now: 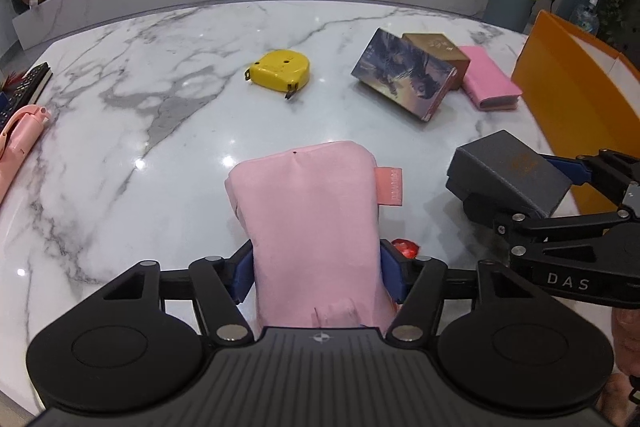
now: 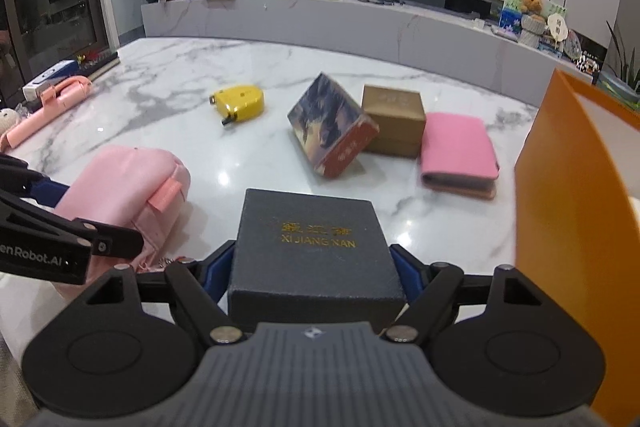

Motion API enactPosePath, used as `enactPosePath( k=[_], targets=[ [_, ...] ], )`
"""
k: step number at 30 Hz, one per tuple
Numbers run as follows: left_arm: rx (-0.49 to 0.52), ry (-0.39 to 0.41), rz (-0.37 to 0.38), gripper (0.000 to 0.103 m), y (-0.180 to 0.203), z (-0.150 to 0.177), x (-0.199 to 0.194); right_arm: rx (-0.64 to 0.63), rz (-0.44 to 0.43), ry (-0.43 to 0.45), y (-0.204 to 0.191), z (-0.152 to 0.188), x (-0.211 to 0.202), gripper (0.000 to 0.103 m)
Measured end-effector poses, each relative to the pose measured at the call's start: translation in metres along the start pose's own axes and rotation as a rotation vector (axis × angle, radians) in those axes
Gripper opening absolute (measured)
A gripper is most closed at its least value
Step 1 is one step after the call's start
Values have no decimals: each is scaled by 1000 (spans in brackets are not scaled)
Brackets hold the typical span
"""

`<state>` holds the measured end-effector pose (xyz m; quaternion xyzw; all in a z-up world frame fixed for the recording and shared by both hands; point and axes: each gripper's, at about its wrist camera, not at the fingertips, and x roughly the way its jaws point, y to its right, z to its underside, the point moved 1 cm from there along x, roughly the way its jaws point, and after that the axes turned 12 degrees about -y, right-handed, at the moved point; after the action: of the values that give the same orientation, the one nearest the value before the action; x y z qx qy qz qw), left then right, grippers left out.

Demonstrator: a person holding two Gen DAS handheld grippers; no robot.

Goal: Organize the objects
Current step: 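Lift the pink bag and black box and carry both over the orange box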

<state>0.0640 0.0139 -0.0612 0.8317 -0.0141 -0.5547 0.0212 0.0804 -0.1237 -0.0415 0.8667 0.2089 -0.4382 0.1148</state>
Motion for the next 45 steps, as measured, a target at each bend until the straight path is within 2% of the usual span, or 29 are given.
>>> enactPosePath(
  k=[6, 10, 12, 22, 34, 45],
  targets=[
    [-5, 13, 28, 67, 5, -2, -13, 1, -10, 31, 2, -3, -14, 80],
    [38, 35, 5, 67, 16, -5, -26, 4, -14, 58, 3, -7, -25, 80],
    [35, 34, 31, 66, 20, -8, -32, 3, -17, 73, 4, -10, -31, 80],
    [82, 94, 66, 64, 55, -24, -66, 26, 12, 166, 24, -22, -75, 80],
    [179, 168, 105, 62, 110, -64, -84, 116, 77, 256, 78, -28, -123, 80],
    [303, 203, 147, 62, 182, -100, -75, 229, 160, 269, 152, -22, -151, 80]
  ],
)
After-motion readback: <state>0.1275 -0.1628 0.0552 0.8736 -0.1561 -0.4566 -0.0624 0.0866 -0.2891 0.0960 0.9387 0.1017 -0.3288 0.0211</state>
